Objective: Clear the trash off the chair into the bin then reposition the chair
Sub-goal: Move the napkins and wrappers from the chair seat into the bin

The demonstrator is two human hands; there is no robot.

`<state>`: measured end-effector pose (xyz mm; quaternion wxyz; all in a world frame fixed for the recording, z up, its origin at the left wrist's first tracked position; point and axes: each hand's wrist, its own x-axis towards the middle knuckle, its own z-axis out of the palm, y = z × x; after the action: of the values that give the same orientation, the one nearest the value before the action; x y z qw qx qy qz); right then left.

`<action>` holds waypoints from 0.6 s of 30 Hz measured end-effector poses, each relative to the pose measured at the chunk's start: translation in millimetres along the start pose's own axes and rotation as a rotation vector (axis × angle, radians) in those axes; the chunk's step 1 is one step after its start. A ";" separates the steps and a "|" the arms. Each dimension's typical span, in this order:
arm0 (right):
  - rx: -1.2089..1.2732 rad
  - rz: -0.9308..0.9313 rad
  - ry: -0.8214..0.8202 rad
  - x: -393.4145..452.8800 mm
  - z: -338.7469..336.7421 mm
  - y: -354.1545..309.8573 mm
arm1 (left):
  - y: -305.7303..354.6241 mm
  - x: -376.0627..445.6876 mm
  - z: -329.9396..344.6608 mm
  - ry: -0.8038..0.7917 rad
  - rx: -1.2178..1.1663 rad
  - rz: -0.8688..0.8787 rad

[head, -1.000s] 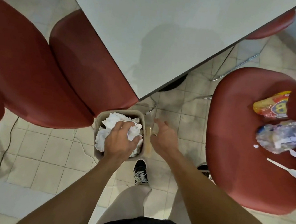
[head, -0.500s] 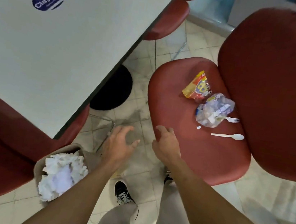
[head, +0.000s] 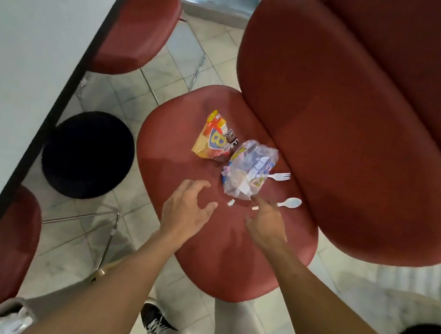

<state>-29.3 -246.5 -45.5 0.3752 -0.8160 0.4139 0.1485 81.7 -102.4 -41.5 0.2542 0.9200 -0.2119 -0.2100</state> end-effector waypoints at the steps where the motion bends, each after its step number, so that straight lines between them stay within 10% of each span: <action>1: 0.002 0.005 0.005 8.0 -5.5 7.8 | 6.2 10.6 7.0 0.001 0.006 0.011; 18: 0.048 -0.056 -0.032 128.9 1.7 44.9 | 12.4 163.3 66.4 0.100 0.233 0.088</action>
<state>14.6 -334.9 -139.9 0.4053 -0.8155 0.3884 0.1408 179.6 -218.4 -132.0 0.1648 0.9424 -0.2622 -0.1265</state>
